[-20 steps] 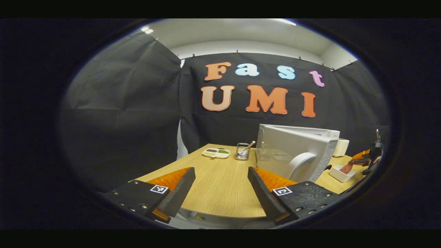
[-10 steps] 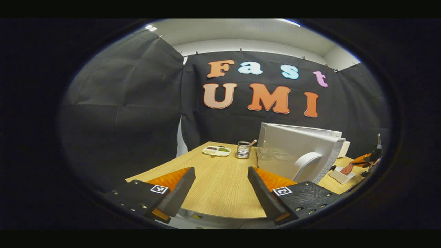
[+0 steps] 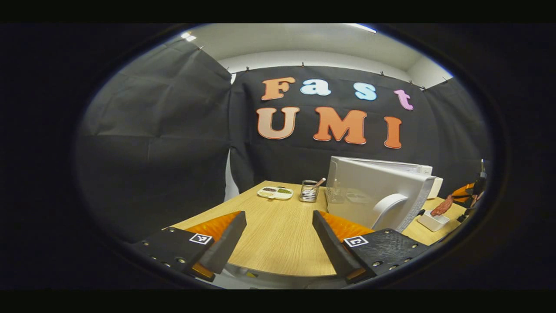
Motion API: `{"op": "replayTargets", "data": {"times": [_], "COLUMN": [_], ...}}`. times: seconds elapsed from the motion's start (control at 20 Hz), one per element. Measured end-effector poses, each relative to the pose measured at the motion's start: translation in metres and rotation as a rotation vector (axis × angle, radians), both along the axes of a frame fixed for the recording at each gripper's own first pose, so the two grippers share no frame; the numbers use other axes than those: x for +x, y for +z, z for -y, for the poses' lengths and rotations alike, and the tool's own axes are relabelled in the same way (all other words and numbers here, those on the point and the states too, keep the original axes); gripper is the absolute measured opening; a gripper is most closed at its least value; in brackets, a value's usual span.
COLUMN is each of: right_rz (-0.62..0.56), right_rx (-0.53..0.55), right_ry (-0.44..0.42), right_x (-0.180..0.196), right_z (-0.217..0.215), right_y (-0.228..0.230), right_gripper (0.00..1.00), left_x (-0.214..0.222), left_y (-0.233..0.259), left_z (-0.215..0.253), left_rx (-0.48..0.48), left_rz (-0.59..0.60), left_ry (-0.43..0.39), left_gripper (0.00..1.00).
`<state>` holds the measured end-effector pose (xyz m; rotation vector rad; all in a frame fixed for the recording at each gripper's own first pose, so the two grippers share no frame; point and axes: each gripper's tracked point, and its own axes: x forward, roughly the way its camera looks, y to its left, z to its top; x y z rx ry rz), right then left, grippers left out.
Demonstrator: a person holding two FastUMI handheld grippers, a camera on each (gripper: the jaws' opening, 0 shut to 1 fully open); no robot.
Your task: Open the microwave oven with the left hand, put the food in, and close the microwave oven.
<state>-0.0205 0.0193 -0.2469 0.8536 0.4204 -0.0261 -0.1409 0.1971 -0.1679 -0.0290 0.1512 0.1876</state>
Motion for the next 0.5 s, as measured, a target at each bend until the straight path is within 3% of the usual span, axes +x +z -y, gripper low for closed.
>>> {"op": "replayTargets", "data": {"times": [0.5], "right_rz": [0.120], "right_rx": [0.072], "right_ry": [0.079], "right_x": [0.034], "right_z": [-0.083], "right_y": [0.066], "right_gripper": [0.11], "left_x": [0.008], "left_y": [0.015], "left_z": [0.000], "left_rx": [0.011], "left_rz": [0.024], "left_ry": [-0.021], "left_gripper": [0.93]}}
